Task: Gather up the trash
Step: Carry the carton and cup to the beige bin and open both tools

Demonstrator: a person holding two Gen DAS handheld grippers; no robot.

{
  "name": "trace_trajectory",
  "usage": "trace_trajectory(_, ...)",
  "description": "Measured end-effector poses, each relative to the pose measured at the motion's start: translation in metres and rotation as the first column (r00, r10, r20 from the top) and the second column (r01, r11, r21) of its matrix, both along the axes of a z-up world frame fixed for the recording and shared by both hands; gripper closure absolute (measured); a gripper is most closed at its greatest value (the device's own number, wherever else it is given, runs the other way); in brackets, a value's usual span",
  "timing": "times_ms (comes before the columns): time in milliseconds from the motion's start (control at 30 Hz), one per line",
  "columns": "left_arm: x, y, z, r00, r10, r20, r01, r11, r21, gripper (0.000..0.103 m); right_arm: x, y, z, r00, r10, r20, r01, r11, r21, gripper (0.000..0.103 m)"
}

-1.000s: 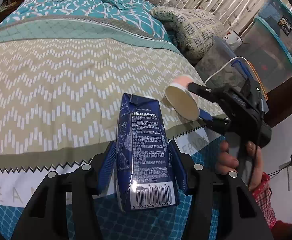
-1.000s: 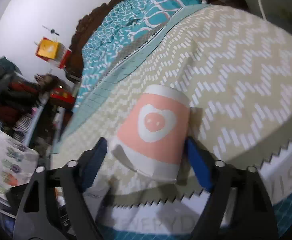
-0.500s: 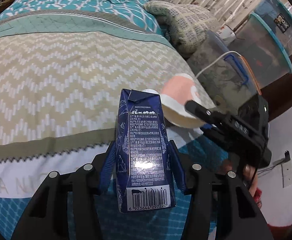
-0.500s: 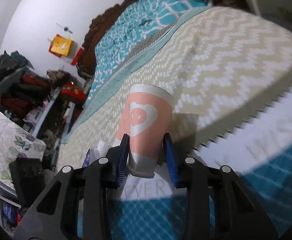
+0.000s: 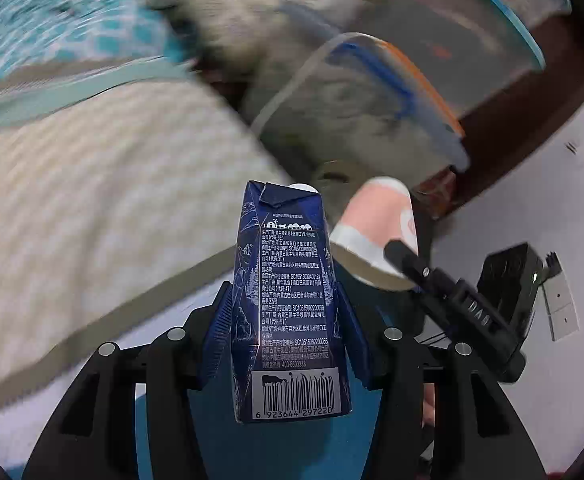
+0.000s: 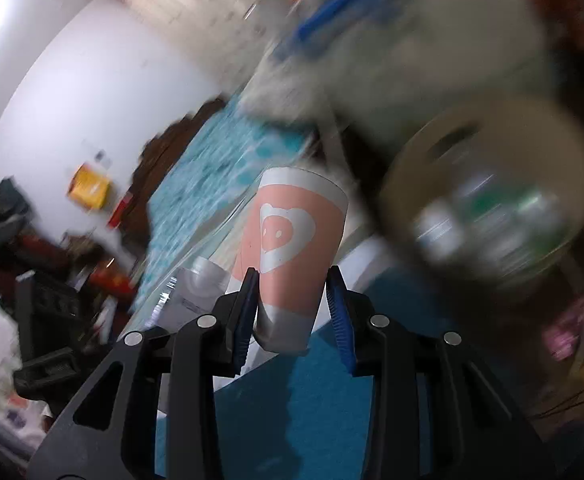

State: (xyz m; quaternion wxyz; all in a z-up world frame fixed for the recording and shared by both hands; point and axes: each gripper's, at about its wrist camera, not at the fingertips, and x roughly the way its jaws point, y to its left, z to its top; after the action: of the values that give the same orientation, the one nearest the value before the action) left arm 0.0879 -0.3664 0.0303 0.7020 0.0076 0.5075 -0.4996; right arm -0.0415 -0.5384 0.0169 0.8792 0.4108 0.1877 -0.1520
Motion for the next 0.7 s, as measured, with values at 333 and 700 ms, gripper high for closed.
trace_trajectory(333,-0.010,-0.175,-0.020,0.994,-0.098,-0.039,0.100,0.994,0.043,0.055,-0.055,-0.079,0.017,0.924,-0.304,-0.231,0.184,0.885,-0.429,0.066)
trace_trajectory(700,-0.003,-0.238,-0.065,0.996,-0.077,-0.049,0.083,0.985,0.152,0.037,-0.020,-0.106,-0.016,0.912,-0.270,-0.309,0.111,0.887,-0.448,0.040)
